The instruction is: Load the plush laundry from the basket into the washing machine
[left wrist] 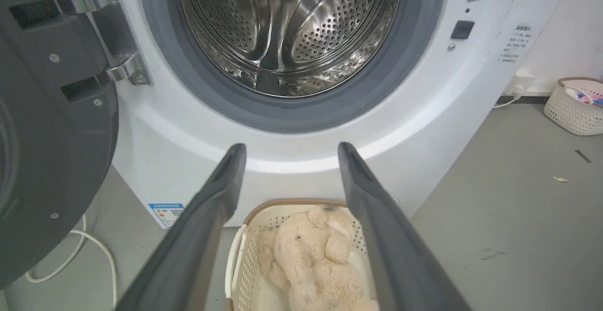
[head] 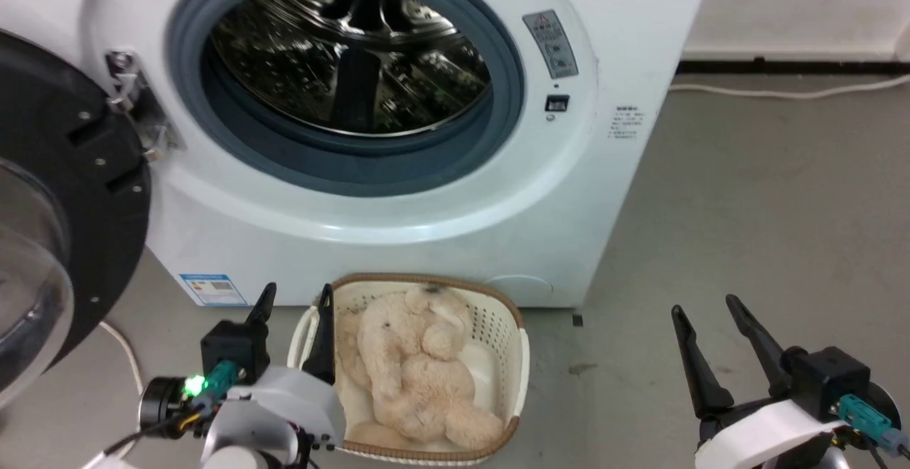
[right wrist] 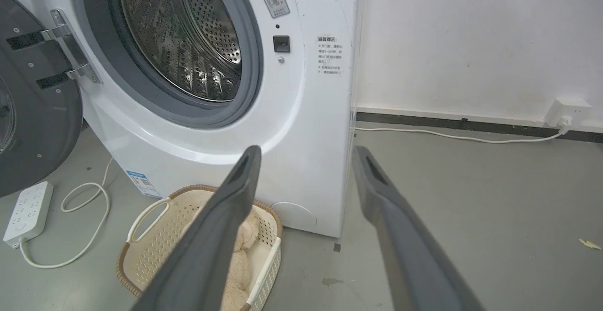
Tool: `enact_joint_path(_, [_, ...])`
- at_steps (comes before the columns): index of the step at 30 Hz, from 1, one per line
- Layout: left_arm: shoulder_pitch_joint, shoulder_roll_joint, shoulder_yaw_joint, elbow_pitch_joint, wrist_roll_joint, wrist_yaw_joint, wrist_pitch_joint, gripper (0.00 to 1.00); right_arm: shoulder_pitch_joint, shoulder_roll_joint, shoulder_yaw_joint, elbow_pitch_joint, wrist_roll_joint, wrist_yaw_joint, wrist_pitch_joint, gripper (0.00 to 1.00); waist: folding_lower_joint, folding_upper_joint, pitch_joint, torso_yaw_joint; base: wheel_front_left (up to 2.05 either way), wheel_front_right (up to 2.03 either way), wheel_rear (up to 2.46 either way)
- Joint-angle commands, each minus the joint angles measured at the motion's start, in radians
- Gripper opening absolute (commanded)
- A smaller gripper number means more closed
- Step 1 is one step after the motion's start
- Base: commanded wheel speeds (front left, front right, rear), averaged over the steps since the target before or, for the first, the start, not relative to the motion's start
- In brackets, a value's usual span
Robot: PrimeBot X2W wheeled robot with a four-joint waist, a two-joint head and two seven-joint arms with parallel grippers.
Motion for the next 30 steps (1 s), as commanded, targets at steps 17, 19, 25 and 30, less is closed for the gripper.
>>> enact_joint_path(17, [-0.199, 0.068, -0.037, 0.223, -0.071, -0.003, 0.161, 1.0, -0.066, 0.0, 0.016, -0.071, 0.101, 0.0, -0.048, 1.0, -0.0001, -0.0001, 0.205, -0.103, 0.0, 0.0, 0.0])
enact_joint_path(19, [-0.216, 0.074, -0.039, 0.241, -0.079, 0.0, 0.179, 1.0, -0.07, 0.0, 0.017, -0.08, 0.111, 0.0, -0.052, 1.0, -0.0001, -0.0001, 0.229, -0.111, 0.0, 0.0, 0.0])
enact_joint_path(25, [-0.27, 0.095, -0.055, 0.282, -0.092, 0.009, 0.228, 1.0, -0.078, 0.0, 0.021, -0.098, 0.145, 0.0, -0.065, 1.0, -0.0001, -0.0001, 0.299, -0.137, 0.0, 0.0, 0.0])
enact_joint_path(30, [-0.311, 0.114, -0.071, 0.309, -0.098, 0.022, 0.267, 1.0, -0.084, 0.0, 0.026, -0.113, 0.175, 0.0, -0.075, 1.0, -0.0001, -0.0001, 0.357, -0.163, 0.0, 0.0, 0.0])
